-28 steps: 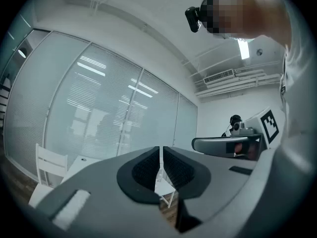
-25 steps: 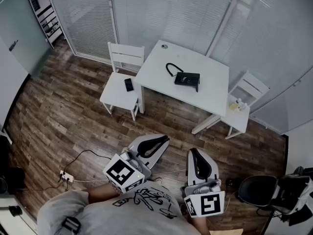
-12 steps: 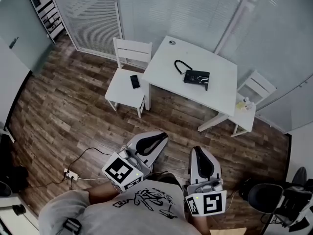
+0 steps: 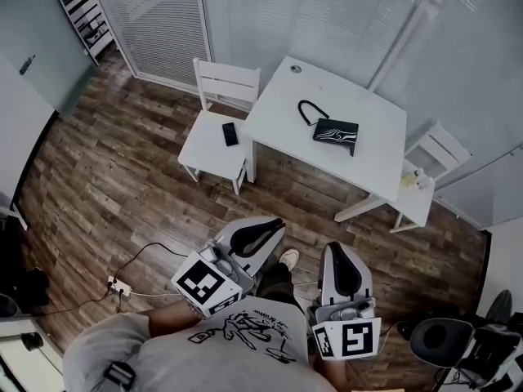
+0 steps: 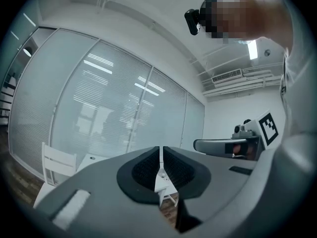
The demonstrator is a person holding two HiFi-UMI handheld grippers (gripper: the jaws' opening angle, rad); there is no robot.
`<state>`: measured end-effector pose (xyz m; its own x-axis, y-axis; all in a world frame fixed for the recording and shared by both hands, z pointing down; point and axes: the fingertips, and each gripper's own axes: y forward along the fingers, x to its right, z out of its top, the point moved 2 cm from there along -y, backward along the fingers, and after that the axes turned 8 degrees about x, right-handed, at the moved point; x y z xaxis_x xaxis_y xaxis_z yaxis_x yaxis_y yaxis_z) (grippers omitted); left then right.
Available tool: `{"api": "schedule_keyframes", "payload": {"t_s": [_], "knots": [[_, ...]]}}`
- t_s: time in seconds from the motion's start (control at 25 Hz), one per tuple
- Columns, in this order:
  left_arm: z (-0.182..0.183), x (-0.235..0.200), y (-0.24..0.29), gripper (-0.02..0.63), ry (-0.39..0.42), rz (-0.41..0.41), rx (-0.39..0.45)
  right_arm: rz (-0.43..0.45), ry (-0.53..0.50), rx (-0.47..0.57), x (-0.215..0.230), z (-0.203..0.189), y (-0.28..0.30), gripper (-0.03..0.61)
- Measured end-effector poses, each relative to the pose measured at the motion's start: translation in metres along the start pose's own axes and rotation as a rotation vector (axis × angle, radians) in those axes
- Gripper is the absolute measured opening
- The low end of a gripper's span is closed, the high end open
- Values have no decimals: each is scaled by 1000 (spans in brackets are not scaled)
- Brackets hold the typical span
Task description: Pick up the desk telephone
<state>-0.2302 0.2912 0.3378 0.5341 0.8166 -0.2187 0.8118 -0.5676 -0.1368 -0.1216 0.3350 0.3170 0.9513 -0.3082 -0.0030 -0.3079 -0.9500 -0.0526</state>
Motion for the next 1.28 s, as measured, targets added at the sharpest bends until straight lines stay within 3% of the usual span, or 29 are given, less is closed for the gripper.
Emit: {"api": "schedule_keyframes", "payload": {"t_s": [0.76,1.28], "knots": [[-33,16,233,23,14,-69,-35,-59,9,14,225,-2,43,18],[-48,-14,291,23,-1,-19,-50,-16,26,-1,275,-14,88,18]]}}
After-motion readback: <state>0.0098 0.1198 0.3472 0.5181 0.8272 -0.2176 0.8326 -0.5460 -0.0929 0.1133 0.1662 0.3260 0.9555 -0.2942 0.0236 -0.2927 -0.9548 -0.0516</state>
